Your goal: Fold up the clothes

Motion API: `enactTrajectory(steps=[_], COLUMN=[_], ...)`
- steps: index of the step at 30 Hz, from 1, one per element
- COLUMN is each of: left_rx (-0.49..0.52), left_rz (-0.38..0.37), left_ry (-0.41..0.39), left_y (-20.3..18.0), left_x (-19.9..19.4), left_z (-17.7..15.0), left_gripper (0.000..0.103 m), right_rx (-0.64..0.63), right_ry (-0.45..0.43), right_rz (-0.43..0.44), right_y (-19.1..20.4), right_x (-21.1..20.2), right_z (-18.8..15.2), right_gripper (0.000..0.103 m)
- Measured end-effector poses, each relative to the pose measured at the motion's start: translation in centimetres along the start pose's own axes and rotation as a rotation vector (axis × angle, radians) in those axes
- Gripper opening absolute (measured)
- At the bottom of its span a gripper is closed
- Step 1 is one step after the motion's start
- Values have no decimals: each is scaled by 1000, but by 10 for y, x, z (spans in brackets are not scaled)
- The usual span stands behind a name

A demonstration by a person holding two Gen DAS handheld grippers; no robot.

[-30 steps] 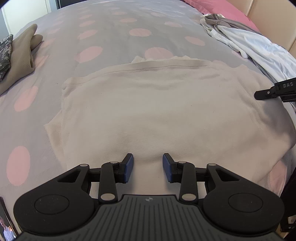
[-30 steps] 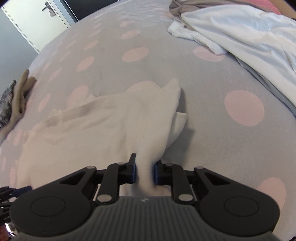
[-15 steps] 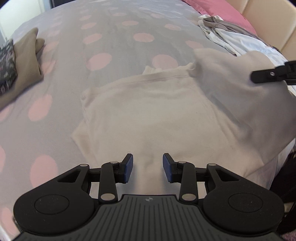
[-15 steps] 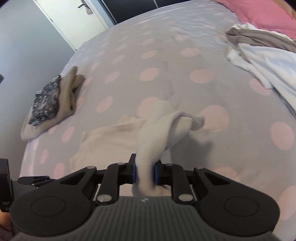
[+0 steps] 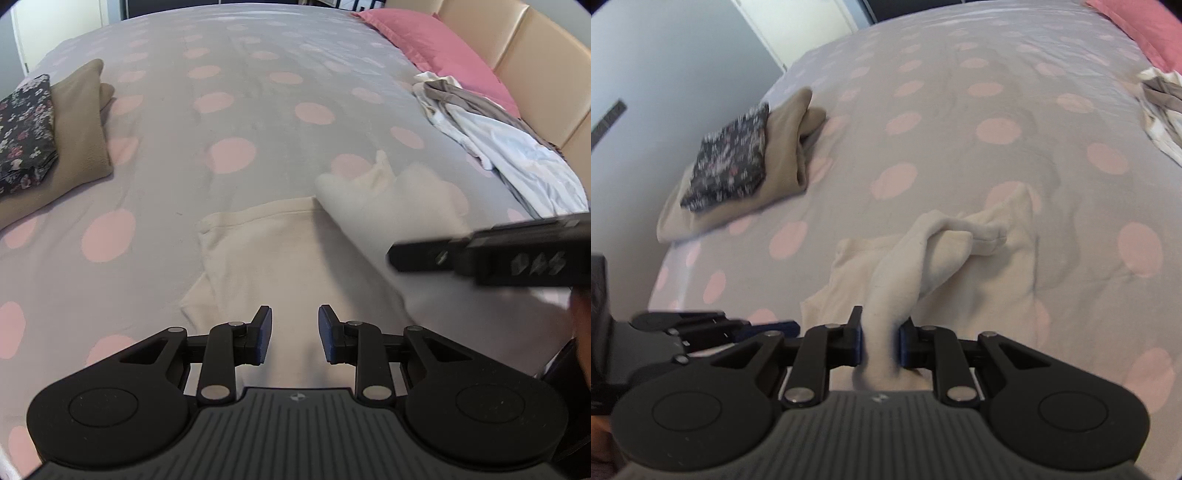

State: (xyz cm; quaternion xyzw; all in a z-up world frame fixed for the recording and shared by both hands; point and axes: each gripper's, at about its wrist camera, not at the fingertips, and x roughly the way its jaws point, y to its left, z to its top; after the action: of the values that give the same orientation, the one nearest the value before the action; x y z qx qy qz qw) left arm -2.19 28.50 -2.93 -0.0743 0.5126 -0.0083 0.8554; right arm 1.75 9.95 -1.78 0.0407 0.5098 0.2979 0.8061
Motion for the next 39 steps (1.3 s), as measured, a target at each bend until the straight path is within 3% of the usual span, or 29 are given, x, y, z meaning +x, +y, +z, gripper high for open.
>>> enactTrajectory(steps=[7,10,15,21,25,30,36,39], left_rx=[-26,-25,-33,-13,-19,-82,-89,-88], left_rz=[58,62,67,50,59,20,-34,-54], left_ry=[27,35,32,20,21,34,73,99], left_y=[13,14,14,6,7,16,11,5], left_x=[8,10,10,7,6,6,4,3], left_z=[-7,-10,-12,-14,-17,-24,-38,-48], left_gripper=[25,24,23,23,23,24,25,34], right_rx=[8,10,-13,-67,-133,-165,-273,-330], right_ry=[104,130,112,17,16,105,128,133], right_rz=[-28,-15,-8,3,-50,-79,-45,-35], right_y=[6,9,18,20,12,-7,-9,-4], right_x=[52,60,46,4,-8,2,-2,-4], right_z=[-13,-15,-12,-9,-19,-46,-78,-94], right_gripper=[21,27,34,34,34,34,34,34])
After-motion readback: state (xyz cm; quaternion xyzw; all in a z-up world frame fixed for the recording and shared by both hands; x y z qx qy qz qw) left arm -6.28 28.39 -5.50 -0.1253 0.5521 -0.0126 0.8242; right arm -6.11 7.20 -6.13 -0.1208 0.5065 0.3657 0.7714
